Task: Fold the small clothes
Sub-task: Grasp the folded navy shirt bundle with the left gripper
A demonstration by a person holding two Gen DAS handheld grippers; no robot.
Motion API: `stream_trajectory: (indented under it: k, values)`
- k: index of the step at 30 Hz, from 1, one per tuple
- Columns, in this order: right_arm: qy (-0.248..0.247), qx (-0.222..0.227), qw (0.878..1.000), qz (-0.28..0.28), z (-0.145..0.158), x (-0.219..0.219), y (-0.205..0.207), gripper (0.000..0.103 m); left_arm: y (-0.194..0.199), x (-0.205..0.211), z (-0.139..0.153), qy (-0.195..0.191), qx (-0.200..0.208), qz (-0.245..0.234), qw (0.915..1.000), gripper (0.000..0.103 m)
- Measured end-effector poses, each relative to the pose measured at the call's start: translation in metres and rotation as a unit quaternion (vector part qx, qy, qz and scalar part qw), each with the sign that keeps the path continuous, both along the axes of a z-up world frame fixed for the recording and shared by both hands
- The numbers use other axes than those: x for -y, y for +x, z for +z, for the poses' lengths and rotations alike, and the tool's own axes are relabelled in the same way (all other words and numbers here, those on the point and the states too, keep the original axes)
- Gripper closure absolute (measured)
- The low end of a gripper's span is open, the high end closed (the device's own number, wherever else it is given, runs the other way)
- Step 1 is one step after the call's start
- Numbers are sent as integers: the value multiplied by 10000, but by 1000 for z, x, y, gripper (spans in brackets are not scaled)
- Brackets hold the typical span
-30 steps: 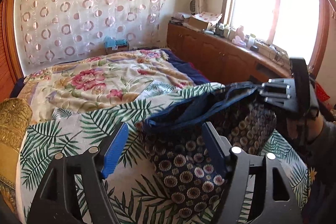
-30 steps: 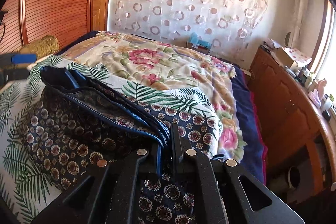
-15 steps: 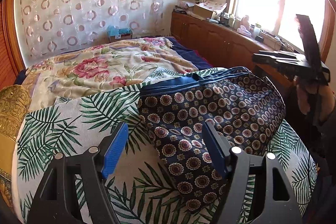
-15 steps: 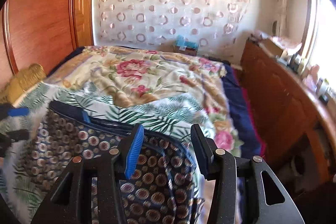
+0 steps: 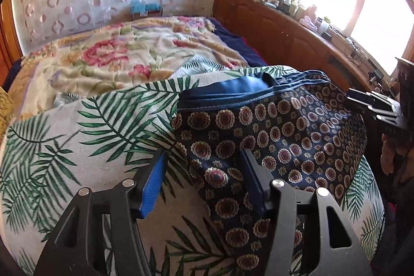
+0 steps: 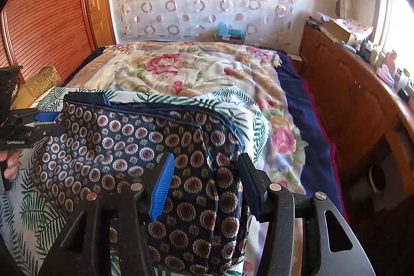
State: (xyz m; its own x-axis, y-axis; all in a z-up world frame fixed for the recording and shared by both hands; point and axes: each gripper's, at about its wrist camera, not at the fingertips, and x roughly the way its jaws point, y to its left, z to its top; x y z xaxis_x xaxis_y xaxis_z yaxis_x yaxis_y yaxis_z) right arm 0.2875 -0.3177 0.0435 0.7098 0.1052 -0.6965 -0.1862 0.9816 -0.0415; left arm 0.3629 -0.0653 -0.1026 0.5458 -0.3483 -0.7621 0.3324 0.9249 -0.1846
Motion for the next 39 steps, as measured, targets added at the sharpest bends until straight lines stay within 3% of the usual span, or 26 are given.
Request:
stream_trajectory:
  k: [6,8,10,12,15,20,23,30,39]
  values:
    - [45,-32,10000,-38,2,6,-6,50,7,9,-9,-116,-226,-116,9996,47]
    - [52,-31,10000,-48,0,4,-4,50,6,13,-10,-78,-206,-162,9996,59]
    - [78,-59,9999,-57,-1,5,-4,50,4,14,-9,-4,-165,-165,9997,87]
    - [96,-71,9999,-80,-1,4,-3,50,2,13,-6,-7,-143,-196,9997,96]
    - [191,-70,9997,-113,0,6,-4,50,-11,10,8,26,170,-177,9997,97]
    - [379,-64,9992,-46,4,2,-4,50,-33,-12,34,-230,479,-91,9985,97]
    - [333,-80,9994,7,1,-6,-2,44,-39,-21,40,-136,594,-2,9981,97]
    - [302,-317,9989,170,-11,-21,20,40,-35,-38,26,-3,493,183,9986,97]
    - [444,-667,9967,-123,-27,-18,48,39,-29,-33,10,174,432,208,9987,97]
